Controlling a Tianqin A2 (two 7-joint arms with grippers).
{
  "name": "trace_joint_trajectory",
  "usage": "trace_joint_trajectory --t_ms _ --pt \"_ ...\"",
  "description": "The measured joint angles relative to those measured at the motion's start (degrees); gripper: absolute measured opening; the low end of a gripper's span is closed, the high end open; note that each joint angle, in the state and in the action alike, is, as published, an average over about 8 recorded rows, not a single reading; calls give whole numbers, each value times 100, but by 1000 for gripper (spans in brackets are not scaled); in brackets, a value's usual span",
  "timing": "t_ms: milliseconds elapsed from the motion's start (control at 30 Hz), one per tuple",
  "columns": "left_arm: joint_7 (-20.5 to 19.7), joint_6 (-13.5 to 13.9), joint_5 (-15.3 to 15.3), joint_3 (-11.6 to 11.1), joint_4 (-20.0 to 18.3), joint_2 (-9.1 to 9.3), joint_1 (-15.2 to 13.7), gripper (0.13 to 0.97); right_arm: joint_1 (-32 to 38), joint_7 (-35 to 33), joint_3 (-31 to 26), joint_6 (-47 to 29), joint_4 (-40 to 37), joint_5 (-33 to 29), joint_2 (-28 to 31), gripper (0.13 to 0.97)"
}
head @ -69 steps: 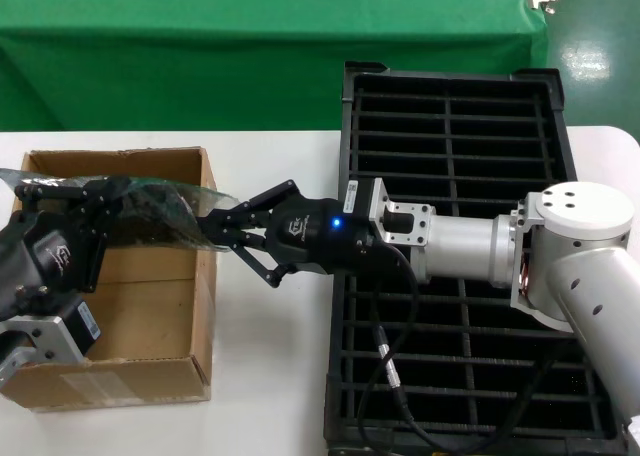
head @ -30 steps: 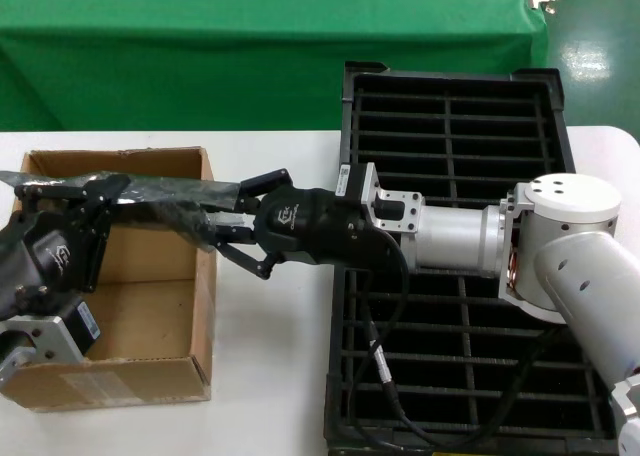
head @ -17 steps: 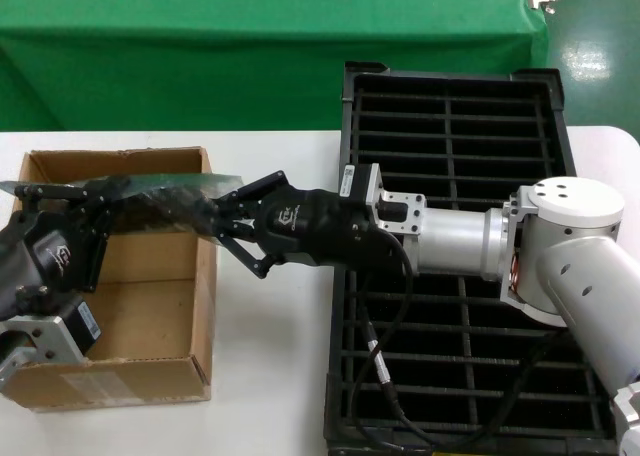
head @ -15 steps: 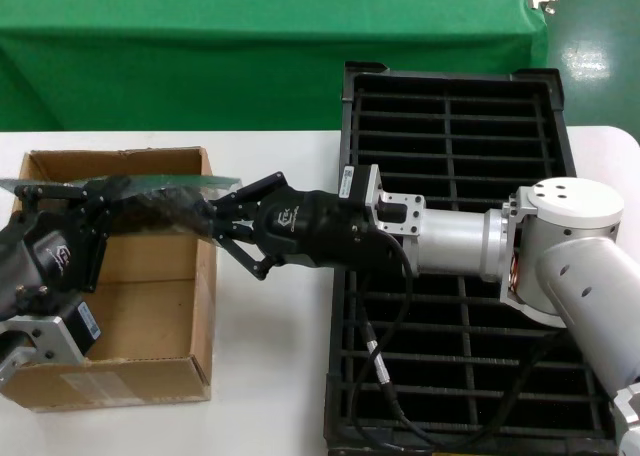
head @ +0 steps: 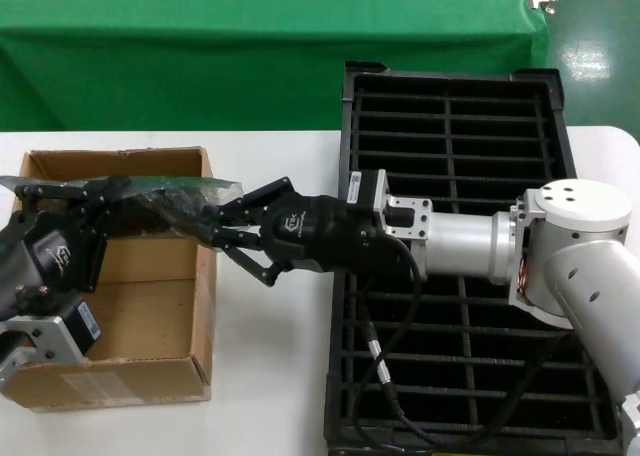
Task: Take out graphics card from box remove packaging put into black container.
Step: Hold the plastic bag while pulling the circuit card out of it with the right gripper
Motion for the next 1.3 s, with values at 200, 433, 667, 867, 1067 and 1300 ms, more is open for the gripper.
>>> trace_joint_trajectory --t_ms 200,433,667,867,1067,1300 --pt "0 0 0 0 0 0 0 139 117 -128 86 -25 -212 -33 3 180" --pt "0 0 0 0 0 0 0 139 347 -340 172 -11 -634 24 -48 251" --pt "1 0 0 0 0 0 0 139 457 -413 -131 110 -815 443 -103 355" --pt "1 0 0 0 0 0 0 139 488 -420 -483 204 -866 861 -115 500" --pt "1 0 0 0 0 0 0 139 465 -354 -1013 316 -819 1396 -119 535" --pt "1 0 0 0 0 0 0 139 436 -270 -1559 382 -760 1909 -119 605"
